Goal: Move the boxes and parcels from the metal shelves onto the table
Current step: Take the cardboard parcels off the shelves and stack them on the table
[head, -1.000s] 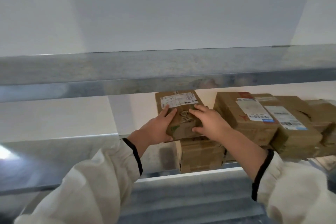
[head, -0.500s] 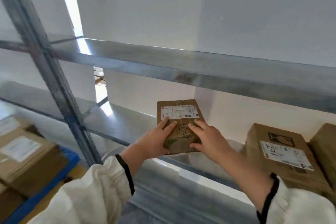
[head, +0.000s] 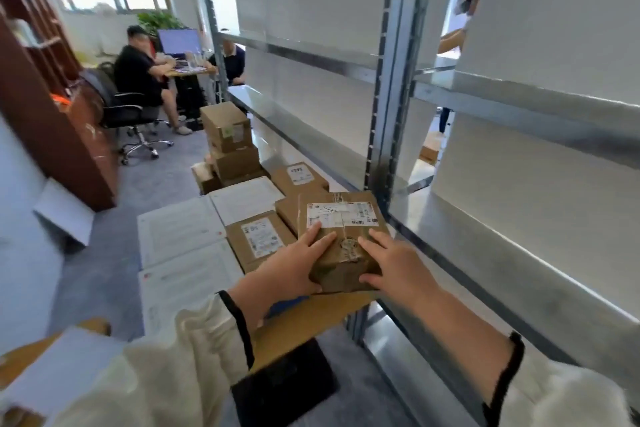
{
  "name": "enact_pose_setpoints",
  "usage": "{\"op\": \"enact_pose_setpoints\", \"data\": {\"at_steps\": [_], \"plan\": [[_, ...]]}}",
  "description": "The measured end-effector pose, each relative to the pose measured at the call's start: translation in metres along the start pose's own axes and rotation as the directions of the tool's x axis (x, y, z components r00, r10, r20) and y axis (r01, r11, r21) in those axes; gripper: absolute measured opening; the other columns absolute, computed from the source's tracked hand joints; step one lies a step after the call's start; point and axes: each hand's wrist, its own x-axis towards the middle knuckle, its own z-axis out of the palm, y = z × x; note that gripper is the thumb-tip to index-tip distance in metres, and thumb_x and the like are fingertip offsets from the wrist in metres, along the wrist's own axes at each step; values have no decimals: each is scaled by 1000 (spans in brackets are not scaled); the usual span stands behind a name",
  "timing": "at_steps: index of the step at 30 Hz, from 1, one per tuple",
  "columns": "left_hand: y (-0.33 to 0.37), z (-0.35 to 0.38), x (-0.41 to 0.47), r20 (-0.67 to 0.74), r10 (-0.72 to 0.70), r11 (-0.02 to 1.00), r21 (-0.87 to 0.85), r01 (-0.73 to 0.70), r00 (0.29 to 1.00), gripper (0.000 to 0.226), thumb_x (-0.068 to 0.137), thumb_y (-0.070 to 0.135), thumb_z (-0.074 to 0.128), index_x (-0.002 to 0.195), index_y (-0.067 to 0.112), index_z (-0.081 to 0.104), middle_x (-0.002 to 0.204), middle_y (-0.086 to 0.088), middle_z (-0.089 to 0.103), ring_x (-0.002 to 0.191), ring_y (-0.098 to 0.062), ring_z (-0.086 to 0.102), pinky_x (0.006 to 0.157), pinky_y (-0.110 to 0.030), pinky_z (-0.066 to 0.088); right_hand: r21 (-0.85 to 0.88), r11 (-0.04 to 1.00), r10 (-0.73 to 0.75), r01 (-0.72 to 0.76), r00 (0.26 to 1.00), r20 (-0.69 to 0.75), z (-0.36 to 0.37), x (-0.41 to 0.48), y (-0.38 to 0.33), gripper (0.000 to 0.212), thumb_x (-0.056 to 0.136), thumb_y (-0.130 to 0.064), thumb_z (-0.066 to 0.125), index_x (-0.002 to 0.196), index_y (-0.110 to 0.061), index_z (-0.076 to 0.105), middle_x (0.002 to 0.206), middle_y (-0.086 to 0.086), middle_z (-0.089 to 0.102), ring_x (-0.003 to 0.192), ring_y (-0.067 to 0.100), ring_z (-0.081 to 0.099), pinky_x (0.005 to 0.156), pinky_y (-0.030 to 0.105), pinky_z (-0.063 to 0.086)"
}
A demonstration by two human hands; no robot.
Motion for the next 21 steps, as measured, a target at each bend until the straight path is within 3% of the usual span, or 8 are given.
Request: {"op": "enact_pose_setpoints", "data": {"at_steps": [10,21], "plan": [[-195,-9,-107,-94,-380,924,-85,372,920,96,85,35,68,151,33,-1,159,-1,-15,136,-28,36,108,-32,36,41,917,-398,397,917,38,56,129,-192,71,87,-31,64,148,-22,27,155,3,26,137,26,33,113,37,27],[-350,5,-84,-139,-573,819,-130,558,808,98,82,32,71,152,25,3,159,-9,-14,137,-33,33,109,-34,34,65,785,-618,616,785,34,115,289,-281,68,90,-31,61,148,-21,27,154,5,27,131,27,40,110,33,33]]}}
